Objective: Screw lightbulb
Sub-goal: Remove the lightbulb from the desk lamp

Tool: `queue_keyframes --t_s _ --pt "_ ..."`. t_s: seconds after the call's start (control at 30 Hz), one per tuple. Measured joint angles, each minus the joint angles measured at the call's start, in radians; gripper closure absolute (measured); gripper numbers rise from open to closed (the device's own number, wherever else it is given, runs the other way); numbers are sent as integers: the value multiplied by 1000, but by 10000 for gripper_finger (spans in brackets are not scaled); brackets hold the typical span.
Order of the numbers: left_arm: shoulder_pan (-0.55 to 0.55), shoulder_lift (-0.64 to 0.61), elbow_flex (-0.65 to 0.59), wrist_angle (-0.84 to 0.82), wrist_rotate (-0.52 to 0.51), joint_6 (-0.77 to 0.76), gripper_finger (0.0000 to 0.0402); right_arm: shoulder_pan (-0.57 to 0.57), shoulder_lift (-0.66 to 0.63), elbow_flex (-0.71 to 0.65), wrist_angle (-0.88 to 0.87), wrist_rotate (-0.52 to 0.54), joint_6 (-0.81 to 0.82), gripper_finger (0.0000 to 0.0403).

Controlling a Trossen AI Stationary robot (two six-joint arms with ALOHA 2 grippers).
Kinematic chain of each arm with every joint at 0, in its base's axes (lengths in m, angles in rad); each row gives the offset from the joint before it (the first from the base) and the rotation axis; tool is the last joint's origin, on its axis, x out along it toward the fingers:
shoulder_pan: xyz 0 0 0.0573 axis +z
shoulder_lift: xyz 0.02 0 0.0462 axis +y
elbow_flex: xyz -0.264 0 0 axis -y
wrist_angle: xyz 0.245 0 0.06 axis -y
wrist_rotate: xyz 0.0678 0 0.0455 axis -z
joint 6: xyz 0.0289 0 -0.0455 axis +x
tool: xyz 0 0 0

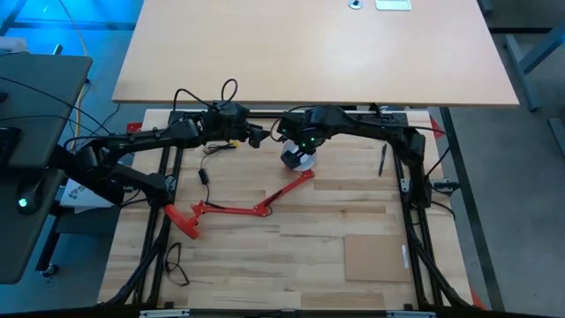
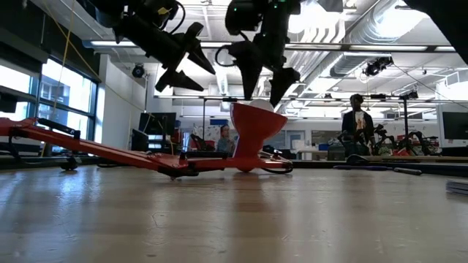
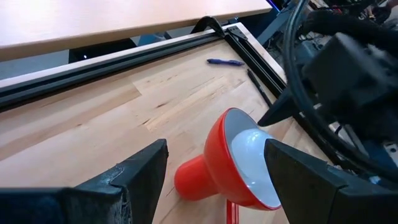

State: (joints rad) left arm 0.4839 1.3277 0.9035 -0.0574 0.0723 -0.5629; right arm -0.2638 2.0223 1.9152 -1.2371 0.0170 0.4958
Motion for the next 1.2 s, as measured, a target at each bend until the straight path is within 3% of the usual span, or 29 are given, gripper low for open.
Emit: queue_keyframes --t_s 0.73,0.97,1.2 --pt "0 0 0 -1 0 -9 140 0 41 0 -3 95 -25 21" --pt "0 0 0 -4 -1 -9 140 0 49 0 11 61 -25 57" --pt "0 0 0 -11 -2 -9 140 0 61 0 15 60 -39 124"
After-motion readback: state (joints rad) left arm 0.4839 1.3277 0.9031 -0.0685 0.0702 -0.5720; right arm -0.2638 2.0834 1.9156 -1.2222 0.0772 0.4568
